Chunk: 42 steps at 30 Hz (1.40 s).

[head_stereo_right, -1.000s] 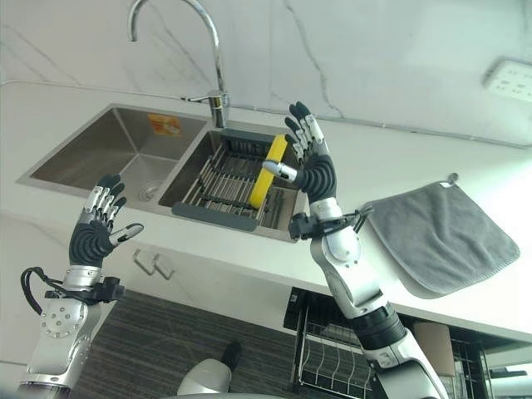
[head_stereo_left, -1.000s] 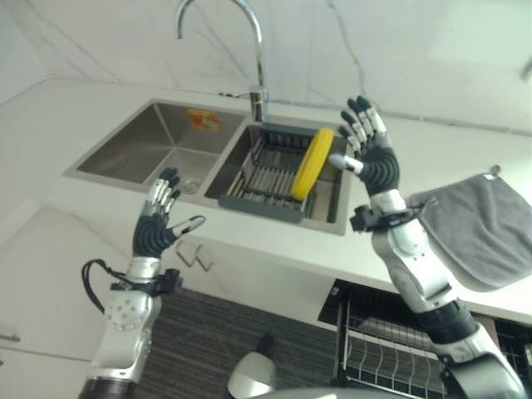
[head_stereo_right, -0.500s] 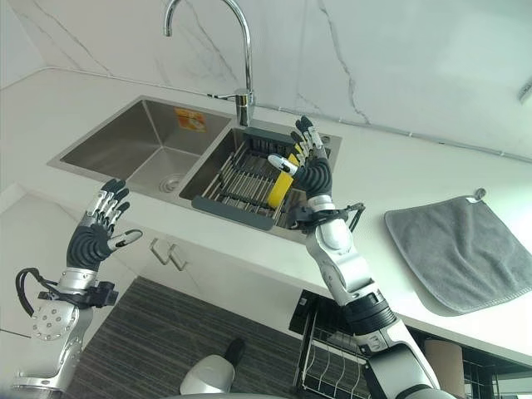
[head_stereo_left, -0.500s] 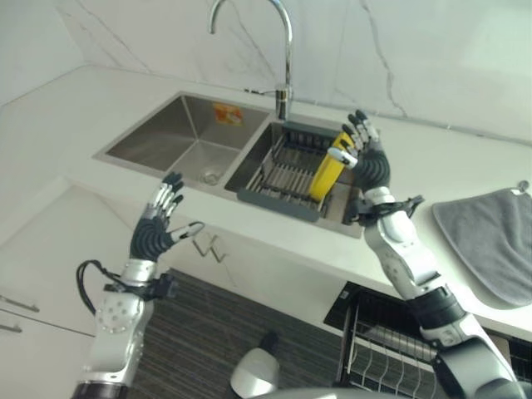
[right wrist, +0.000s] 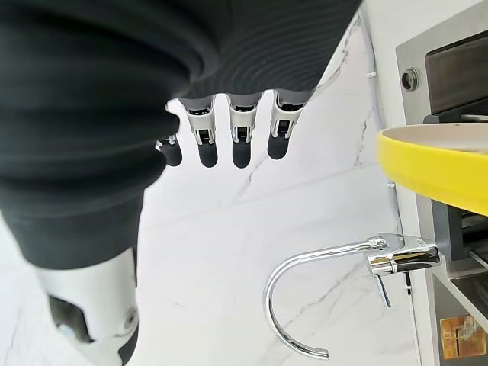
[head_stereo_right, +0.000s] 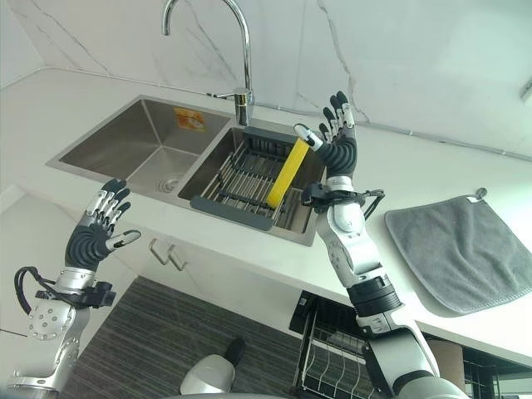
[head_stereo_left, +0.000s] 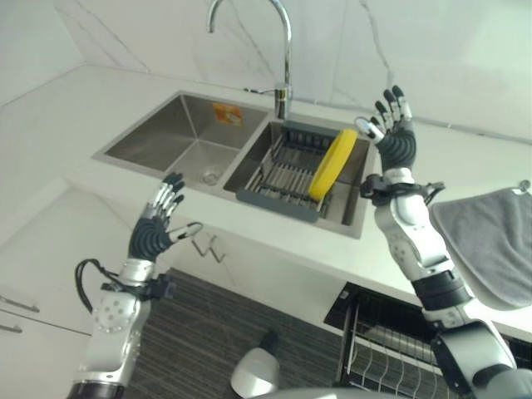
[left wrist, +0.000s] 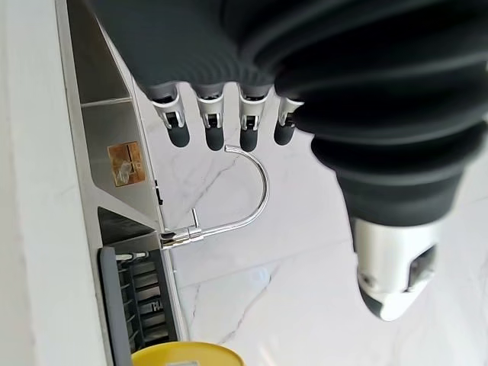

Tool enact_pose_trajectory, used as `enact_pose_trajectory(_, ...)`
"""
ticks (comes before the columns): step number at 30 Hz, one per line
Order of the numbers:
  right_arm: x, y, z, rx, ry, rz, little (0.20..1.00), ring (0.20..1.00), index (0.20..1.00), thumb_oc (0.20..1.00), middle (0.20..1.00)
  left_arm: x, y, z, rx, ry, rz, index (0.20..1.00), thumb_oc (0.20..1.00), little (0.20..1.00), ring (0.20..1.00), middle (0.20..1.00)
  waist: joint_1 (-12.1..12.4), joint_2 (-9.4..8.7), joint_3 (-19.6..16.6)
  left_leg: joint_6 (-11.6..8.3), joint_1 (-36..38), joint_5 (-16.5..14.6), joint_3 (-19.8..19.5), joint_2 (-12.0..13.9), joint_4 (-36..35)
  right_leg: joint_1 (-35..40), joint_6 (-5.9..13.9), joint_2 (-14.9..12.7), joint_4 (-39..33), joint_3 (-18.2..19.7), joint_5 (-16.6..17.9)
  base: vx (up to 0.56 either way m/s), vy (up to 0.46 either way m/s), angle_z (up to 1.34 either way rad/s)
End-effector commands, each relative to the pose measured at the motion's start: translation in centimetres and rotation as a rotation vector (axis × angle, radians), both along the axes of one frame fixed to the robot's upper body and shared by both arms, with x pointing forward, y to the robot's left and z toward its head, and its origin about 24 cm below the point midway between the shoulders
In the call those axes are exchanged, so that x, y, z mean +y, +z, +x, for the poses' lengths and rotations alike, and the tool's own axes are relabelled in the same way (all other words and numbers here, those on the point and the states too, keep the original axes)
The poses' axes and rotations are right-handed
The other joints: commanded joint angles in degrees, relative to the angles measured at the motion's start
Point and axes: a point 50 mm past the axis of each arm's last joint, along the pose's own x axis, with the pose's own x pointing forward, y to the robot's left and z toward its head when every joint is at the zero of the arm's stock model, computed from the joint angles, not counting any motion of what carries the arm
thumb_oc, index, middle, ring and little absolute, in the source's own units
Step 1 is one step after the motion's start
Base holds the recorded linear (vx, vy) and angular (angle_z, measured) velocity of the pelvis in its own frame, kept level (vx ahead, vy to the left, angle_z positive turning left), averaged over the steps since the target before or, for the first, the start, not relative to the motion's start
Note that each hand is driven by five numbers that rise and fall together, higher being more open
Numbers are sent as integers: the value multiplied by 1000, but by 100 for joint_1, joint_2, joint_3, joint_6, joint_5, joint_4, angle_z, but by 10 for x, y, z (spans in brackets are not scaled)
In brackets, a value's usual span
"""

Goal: Place the dishes in the dishwasher.

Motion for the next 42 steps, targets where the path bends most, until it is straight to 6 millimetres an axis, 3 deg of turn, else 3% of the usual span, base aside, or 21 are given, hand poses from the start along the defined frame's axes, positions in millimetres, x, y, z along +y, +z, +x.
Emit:
enact_pose_trajectory(1,-18,27,-3,-132,-46,29,1000,1000,1000,1000,1000,-1,8,-1,-48,-44,20,1000,1000,1000,1000,1000,121,388,-453,410,483,-599,-333,-188,-131,-320,-175,208,569,186,-41,0,0,0)
enact_pose_trajectory(9,-27,9,4,-36,-58,67,1000,1000,1000,1000,1000,-3,6,-2,-30,-69,31,1000,1000,1000,1000,1000,107,423,-448,438,501,-618,-304,-230,-131,-332,-152,164,613,173,-41,4,1,0)
enact_pose_trajectory(28,-31,-6,22,93,-72,144,1000,1000,1000,1000,1000,-4,7,-1,-24,-122,94,1000,1000,1000,1000,1000,238,534,-419,583,486,-604,-561,-490,-131,-350,-104,67,832,102,-111,20,27,10)
enact_pose_trajectory(36,-26,-24,27,228,-14,126,1000,1000,1000,1000,1000,-5,7,-3,-11,-143,95,1000,1000,1000,1000,1000,270,558,-357,569,455,-588,-614,-501,-131,-373,-107,74,830,112,-121,9,28,4)
enact_pose_trajectory(42,-38,-31,30,272,-64,161,1000,1000,1000,1000,1000,-7,3,-3,-6,-146,65,1000,1000,1000,1000,1000,285,501,-264,526,411,-562,-582,-443,-131,-375,-115,97,778,52,-92,-6,0,0)
